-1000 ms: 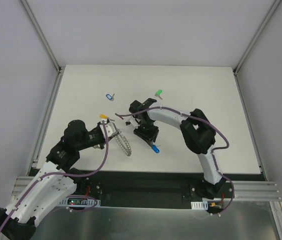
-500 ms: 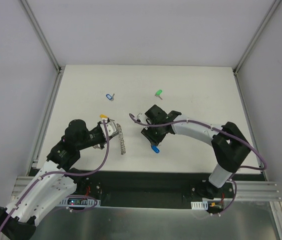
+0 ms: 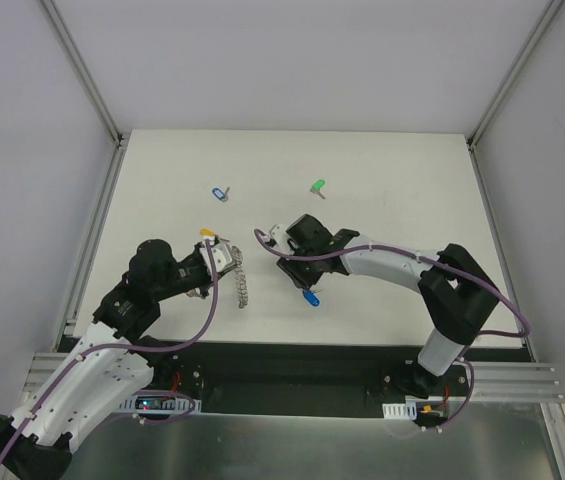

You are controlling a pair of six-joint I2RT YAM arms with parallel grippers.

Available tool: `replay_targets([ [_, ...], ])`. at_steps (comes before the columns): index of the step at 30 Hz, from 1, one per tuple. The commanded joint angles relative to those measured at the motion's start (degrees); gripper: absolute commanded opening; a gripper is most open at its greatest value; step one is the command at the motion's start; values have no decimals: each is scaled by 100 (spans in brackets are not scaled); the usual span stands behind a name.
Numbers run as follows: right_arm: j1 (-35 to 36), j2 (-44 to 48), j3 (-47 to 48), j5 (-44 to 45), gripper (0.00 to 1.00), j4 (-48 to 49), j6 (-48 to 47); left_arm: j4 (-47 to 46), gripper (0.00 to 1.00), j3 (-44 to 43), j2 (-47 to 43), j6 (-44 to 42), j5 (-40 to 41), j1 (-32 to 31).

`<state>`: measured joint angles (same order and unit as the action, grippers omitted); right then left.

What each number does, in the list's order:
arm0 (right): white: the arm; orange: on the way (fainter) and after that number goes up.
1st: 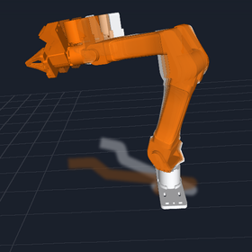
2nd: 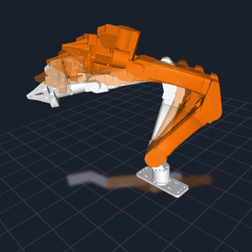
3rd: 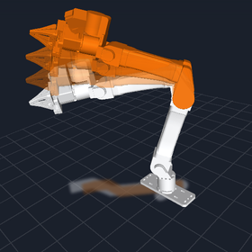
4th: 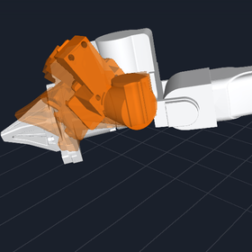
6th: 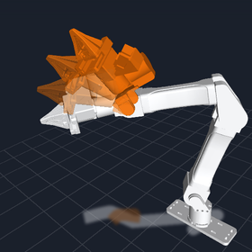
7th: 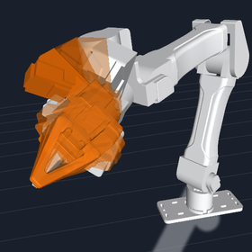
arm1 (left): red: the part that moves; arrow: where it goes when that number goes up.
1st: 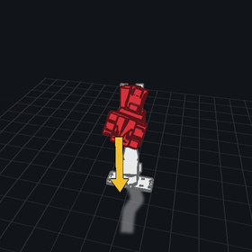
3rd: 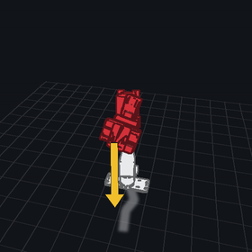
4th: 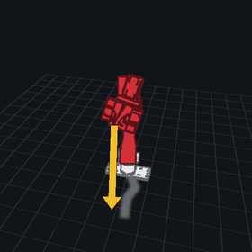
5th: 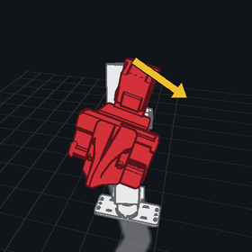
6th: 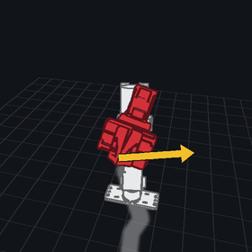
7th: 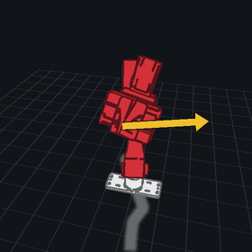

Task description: Put the keys on the keyring

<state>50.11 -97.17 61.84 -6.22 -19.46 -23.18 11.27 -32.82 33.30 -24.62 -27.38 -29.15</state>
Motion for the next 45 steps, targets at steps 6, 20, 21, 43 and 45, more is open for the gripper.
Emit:
replay_targets([
  [6,140,-206,56,24,34,-198,94,-257,0,-49,-17,72,92,32],
  [20,175,-242,12,244,26,-312,103,-239,0,-58,-25,80,57,32],
  [21,175,-242,12,253,25,-339,94,-239,0,-58,-17,80,66,32],
  [43,175,-172,29,262,1,-427,6,-230,0,-58,-34,89,-13,32],
  [45,184,13,47,253,1,-436,-20,-239,0,-76,-25,72,-83,32],
])
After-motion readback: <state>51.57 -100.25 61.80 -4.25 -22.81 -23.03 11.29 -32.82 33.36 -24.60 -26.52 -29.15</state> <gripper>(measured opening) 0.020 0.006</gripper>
